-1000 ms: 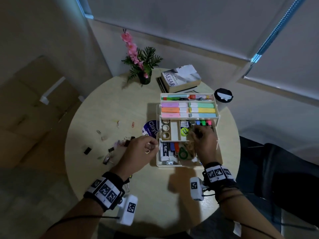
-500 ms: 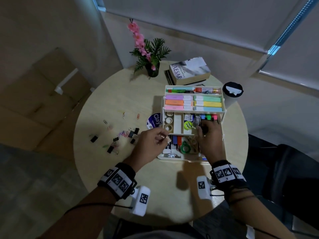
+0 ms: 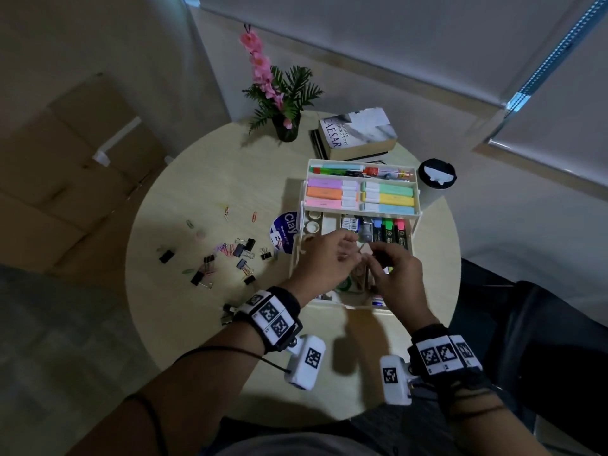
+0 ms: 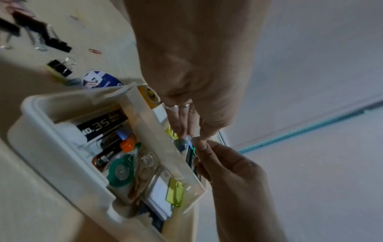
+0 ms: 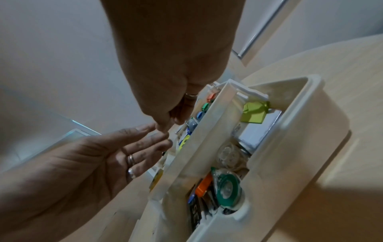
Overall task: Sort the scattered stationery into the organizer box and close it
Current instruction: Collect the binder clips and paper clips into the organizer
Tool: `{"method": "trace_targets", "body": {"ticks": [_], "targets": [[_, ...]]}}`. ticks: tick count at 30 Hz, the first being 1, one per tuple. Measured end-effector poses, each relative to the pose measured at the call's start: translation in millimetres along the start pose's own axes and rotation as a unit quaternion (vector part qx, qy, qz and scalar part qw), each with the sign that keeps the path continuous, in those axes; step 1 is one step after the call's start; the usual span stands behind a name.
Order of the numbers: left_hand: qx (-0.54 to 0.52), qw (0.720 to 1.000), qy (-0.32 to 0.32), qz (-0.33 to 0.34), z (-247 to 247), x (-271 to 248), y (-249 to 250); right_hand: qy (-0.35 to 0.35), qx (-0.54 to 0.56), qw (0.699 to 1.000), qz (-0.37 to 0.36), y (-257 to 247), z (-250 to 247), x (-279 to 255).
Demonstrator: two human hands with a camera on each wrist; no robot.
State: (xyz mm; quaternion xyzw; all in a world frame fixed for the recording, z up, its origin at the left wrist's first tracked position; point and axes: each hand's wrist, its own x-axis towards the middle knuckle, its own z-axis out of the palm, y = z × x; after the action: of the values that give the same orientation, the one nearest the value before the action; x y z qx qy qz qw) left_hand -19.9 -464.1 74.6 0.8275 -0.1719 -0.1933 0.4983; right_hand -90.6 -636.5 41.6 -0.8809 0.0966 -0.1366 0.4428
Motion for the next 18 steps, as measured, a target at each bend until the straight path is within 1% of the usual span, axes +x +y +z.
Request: {"method": "trace_targets", "body": {"ticks": [2, 3, 5, 7, 9, 12, 14, 18], "targets": [[0.106, 0.993, -0.024, 0.034, -3, 1, -1, -0.014, -0.056, 0.998, 0.012, 10, 4, 11], [0.138, 0.989, -0.037, 0.047, -6, 1, -4, -0.034, -0.084, 0.996, 0.014, 13, 6, 17], [0.168, 0.983, -0.052, 0.063, -13, 0, -11, -0.068, -0.114, 0.991, 0.022, 19, 11, 26], [0.179, 0.980, -0.049, 0.066, -22, -4, -21, -0.079, -0.107, 0.989, 0.063, 16, 16, 33], [0.185, 0.980, -0.040, 0.064, -33, -11, -31, -0.084, -0.088, 0.985, 0.123, 10, 19, 36], [0.192, 0.980, -0.022, 0.055, -51, -19, -48, -0.080, -0.069, 0.976, 0.188, 6, 22, 38], [0.186, 0.981, -0.010, 0.050, -65, -24, -56, -0.067, -0.074, 0.974, 0.205, 0, 23, 40], [0.155, 0.986, -0.001, 0.062, -92, -29, -68, -0.039, -0.111, 0.971, 0.208, -14, 26, 36]]}}
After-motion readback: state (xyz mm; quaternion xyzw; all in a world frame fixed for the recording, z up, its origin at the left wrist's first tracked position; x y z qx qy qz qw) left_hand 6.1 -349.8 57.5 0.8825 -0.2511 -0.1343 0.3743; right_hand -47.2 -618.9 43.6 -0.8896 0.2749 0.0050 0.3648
